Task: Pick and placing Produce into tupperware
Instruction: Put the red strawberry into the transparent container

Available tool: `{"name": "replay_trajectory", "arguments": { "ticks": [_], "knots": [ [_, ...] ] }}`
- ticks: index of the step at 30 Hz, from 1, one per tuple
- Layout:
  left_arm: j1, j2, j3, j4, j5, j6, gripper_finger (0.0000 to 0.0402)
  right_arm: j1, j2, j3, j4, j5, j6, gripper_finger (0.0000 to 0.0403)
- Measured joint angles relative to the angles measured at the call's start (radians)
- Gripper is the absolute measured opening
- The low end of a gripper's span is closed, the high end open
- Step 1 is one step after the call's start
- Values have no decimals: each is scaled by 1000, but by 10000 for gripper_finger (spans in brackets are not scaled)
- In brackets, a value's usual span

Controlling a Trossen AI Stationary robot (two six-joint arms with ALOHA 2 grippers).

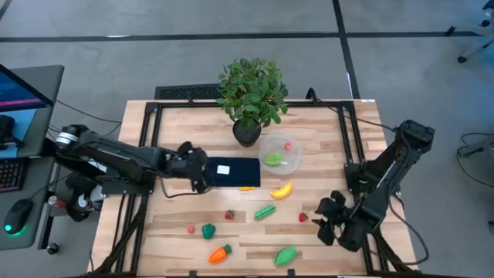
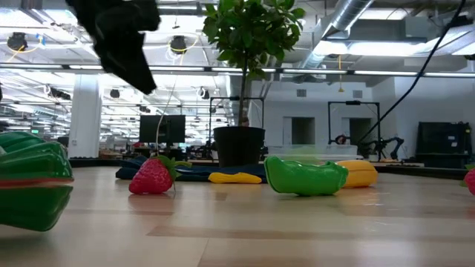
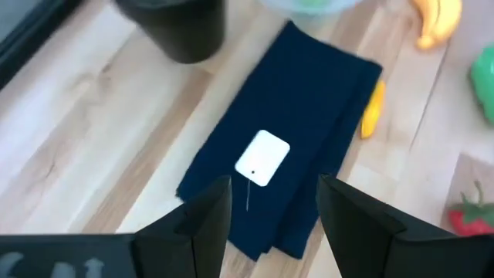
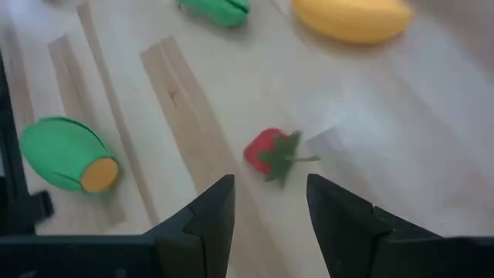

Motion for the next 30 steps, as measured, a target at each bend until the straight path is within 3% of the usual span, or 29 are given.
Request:
{"name": "replay_trajectory", "arguments": {
  "ticks": [10,17,24,30],
  "knots": [
    [-31,-191,-83,-18,-128,-22,180,-15,112,0,172,-11,203,156],
    [-31,-201,-83,-19,-184,36,180,-69,150,0,147,-134,308,188],
    [-31,-202,-83,-18,-196,59,180,-122,148,0,169,-159,321,241],
    [-30,-201,-83,-18,-196,49,180,-153,148,0,168,-187,317,255]
  ]
}}
